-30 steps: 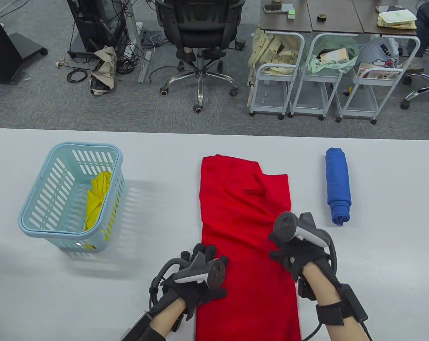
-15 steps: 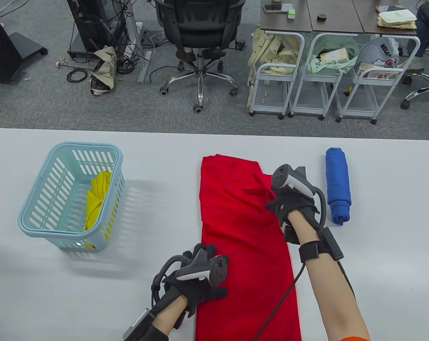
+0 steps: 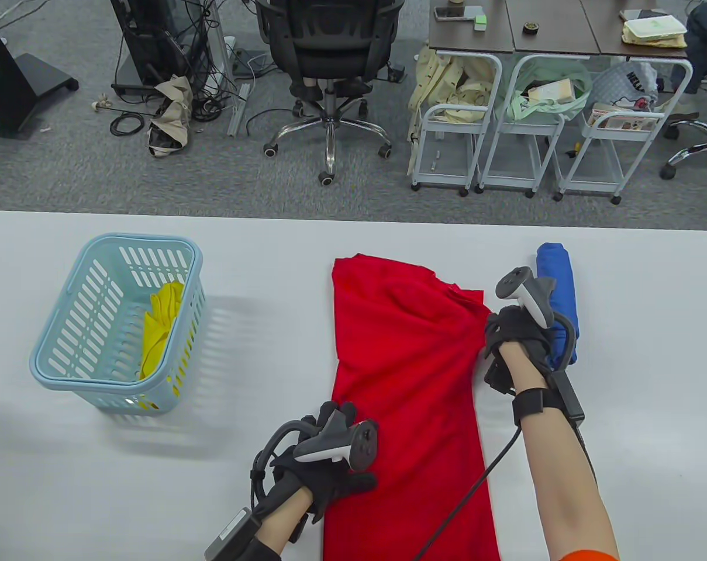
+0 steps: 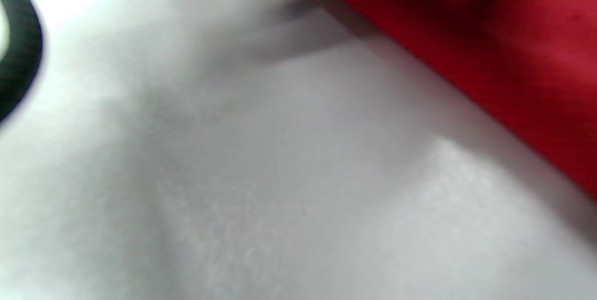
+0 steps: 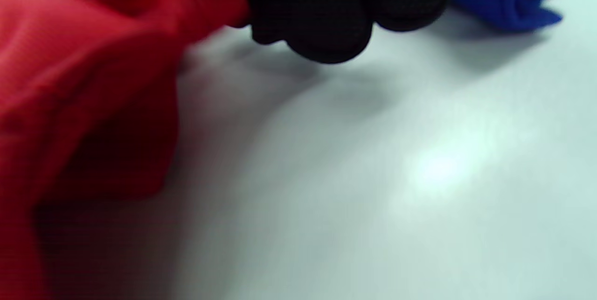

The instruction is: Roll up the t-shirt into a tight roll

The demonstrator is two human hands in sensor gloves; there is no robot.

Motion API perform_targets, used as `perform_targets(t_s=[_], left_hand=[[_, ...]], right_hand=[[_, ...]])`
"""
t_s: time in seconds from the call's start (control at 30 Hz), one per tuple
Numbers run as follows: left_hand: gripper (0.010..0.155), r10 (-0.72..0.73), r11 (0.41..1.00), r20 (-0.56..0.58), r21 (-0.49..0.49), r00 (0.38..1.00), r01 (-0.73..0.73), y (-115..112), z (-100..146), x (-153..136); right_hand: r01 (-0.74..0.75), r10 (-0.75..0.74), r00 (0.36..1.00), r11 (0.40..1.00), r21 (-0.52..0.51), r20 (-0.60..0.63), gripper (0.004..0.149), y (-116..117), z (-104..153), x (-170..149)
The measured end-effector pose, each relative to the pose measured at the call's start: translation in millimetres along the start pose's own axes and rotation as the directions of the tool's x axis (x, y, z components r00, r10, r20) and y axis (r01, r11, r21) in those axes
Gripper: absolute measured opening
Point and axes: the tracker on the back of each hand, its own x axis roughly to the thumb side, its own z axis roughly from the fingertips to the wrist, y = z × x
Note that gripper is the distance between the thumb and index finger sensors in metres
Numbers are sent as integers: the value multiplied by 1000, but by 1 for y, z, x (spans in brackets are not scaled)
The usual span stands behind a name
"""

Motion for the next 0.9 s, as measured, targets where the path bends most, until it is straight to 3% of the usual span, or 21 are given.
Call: perform_targets(t_s=[0.13, 0.3, 0.43, 0.5, 0.6, 0.7, 0.77, 0.83, 0.87, 0.9], left_hand=[[81, 8, 998, -22, 68, 1000, -6, 4, 1, 2], [81, -2, 1000, -15, -3, 1000, 2, -8, -9, -4], [81, 52, 998, -2, -29, 999, -52, -9, -9, -7], [81, 55, 998, -3, -39, 998, -55, -9, -9, -7], [81, 66, 997, -1, -43, 998, -66, -10, -9, -8], [81, 68, 997, -1, -46, 998, -68, -10, -9, -8], [81, 70, 996, -1, -52, 998, -70, -10, -9, -7], [81, 73, 995, 1, -62, 997, -73, -10, -9, -7], [81, 75, 995, 3, -66, 997, -75, -9, -9, -8], [81, 77, 995, 4, -67, 997, -77, -9, -9, -8]], right_hand=[[-13, 13, 1000, 1000, -11, 6, 64, 3, 3, 6], [-70, 71, 997, 997, -17, 30, 78, 15, 7, 30], [-173, 173, 985, 978, -119, -10, 67, 22, 8, 45], [-124, 130, 991, 984, -127, 38, 47, 24, 11, 52], [-167, 174, 984, 976, -142, 34, 44, 24, 13, 55], [-12, 14, 1000, 994, -104, 12, 44, 17, 10, 39], [177, -172, 983, 978, -109, 58, 45, 7, 19, 31], [265, -246, 948, 962, -70, 204, 46, -3, 38, 37], [293, -292, 883, 955, 53, 369, 47, -8, 50, 45], [276, -328, 833, 944, 178, 445, 49, -9, 62, 52]])
